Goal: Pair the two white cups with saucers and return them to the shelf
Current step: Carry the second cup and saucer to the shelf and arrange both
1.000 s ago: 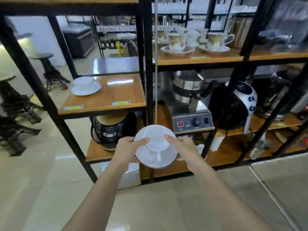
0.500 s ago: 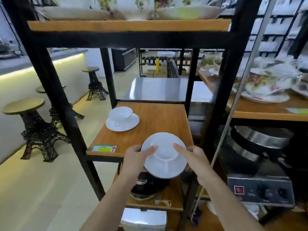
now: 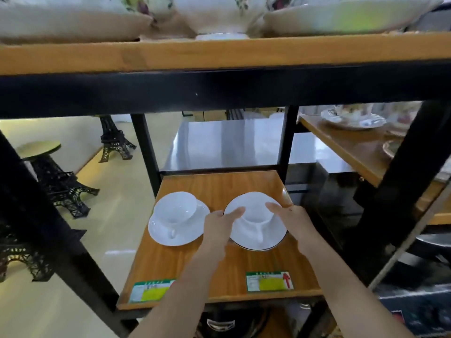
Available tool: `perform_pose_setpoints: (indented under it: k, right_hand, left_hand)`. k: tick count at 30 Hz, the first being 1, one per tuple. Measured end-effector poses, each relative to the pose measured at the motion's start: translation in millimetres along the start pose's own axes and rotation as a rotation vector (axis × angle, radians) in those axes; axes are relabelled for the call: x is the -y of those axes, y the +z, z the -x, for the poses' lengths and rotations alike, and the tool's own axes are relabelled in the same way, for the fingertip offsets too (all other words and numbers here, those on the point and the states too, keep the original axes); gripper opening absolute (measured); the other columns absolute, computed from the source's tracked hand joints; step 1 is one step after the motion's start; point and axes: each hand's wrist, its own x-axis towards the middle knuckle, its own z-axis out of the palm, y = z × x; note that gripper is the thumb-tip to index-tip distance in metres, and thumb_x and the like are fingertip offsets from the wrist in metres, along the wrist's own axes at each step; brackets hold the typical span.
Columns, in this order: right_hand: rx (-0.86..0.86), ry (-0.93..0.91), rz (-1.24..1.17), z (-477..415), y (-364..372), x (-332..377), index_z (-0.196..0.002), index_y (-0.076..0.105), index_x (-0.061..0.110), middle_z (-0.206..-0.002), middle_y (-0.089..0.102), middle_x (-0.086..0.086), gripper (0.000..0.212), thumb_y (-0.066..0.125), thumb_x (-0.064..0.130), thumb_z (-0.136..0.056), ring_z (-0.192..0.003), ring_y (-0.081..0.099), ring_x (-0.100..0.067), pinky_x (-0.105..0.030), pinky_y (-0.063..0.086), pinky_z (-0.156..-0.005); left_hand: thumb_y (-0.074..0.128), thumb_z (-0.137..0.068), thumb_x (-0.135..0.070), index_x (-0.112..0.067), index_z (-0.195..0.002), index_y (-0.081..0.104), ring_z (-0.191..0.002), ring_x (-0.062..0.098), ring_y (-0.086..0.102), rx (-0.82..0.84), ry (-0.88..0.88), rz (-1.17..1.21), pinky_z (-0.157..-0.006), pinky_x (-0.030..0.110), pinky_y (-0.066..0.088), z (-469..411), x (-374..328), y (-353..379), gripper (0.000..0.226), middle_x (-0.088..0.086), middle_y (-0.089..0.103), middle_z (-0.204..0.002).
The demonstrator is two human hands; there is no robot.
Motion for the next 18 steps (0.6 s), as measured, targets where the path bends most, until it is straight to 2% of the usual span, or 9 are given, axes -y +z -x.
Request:
perform_pose_setpoints:
  k: [3,6,10,16,18]
  right_hand:
    - [-0.051,0.001,0.053,-20,5,0,-0.125,0.053,0.012,-0.117,0.061,-0.007,0.059,0.061,0.051,-0.081,-0.099,0.054,-0.021,-0.032,0.04,-0.079]
    - [-0.052,0.022,0.088,-38,7,0,-0.128,0.051,0.012,-0.122,0.058,-0.007,0.064,0.06,0.053,-0.08,-0.109,0.053,-0.025,-0.034,0.042,-0.084]
    - [-0.031,0.044,0.08,-52,9,-4,-0.132,0.046,0.013,-0.13,0.054,-0.007,0.067,0.061,0.054,-0.08,-0.118,0.051,-0.027,-0.036,0.042,-0.088]
    - [0.005,0.069,0.034,-68,8,-4,-0.127,0.051,0.006,-0.12,0.059,-0.011,0.066,0.063,0.051,-0.079,-0.107,0.055,-0.025,-0.032,0.041,-0.076]
    - [0.005,0.065,0.042,-69,9,-6,-0.124,0.053,0.007,-0.114,0.06,-0.01,0.064,0.062,0.052,-0.08,-0.101,0.055,-0.023,-0.03,0.042,-0.073]
  left_hand:
    - [0.073,-0.077,-0.034,-0.01,-0.089,0.059,-0.08,0.021,0.059,0.004,-0.055,-0.019,-0.074,0.04,0.057,-22,-4,5,0.03,0.006,0.062,-0.089]
    - [0.073,-0.078,-0.034,-0.016,-0.081,0.055,-0.076,0.018,0.056,0.016,-0.095,-0.015,-0.067,0.035,0.057,-36,-8,9,0.025,0.003,0.059,-0.085]
    - [0.074,-0.078,-0.031,-0.017,-0.079,0.052,-0.072,0.015,0.052,0.017,-0.136,-0.03,-0.067,0.035,0.056,-49,-7,14,0.026,0.001,0.055,-0.083]
    - [0.075,-0.075,-0.036,-0.015,-0.079,0.053,-0.077,0.019,0.055,-0.018,-0.17,-0.073,-0.066,0.036,0.058,-64,-6,18,0.031,0.003,0.057,-0.085]
    - [0.074,-0.076,-0.038,-0.012,-0.084,0.053,-0.073,0.017,0.053,-0.019,-0.171,-0.123,-0.06,0.033,0.057,-66,-9,19,0.034,0.002,0.054,-0.083]
